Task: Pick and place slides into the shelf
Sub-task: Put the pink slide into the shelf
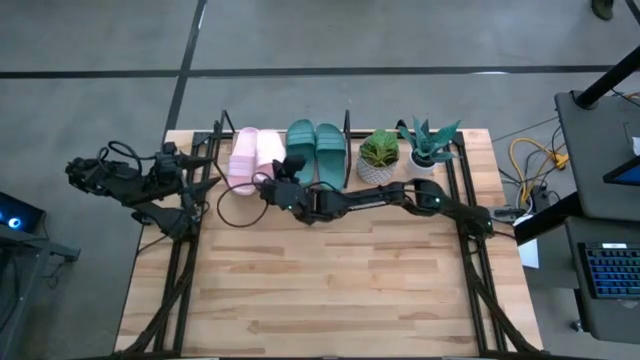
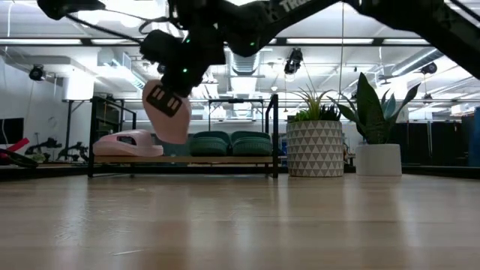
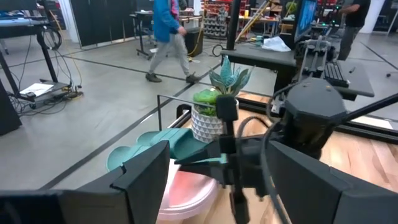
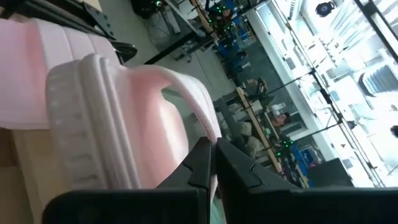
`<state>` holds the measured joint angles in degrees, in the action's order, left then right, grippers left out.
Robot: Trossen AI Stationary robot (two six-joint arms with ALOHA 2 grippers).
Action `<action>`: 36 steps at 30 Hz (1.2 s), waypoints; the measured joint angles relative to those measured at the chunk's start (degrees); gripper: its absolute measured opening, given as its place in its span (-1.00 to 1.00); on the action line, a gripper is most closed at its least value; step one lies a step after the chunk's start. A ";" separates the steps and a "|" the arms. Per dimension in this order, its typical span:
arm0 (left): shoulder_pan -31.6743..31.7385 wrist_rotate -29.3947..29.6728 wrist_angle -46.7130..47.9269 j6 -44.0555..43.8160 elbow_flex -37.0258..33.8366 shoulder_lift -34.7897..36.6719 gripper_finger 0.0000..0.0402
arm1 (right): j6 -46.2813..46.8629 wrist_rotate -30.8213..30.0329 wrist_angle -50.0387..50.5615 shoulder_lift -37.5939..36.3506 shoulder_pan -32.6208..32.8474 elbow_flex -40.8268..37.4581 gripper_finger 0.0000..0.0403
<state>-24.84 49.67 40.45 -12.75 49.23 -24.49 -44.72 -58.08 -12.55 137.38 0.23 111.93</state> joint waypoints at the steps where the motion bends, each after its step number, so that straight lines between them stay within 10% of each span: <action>1: 0.00 0.00 0.02 -0.02 0.00 -0.09 0.26 | -0.49 -0.02 0.33 0.91 -0.21 1.11 -0.96; 36: 0.00 -0.54 0.50 -0.35 -0.11 -0.26 0.26 | 8.05 4.09 15.75 5.79 -1.11 7.66 -0.96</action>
<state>-24.84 49.13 40.95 -13.10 49.12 -24.75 -36.67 -53.99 3.19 143.17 -0.89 119.59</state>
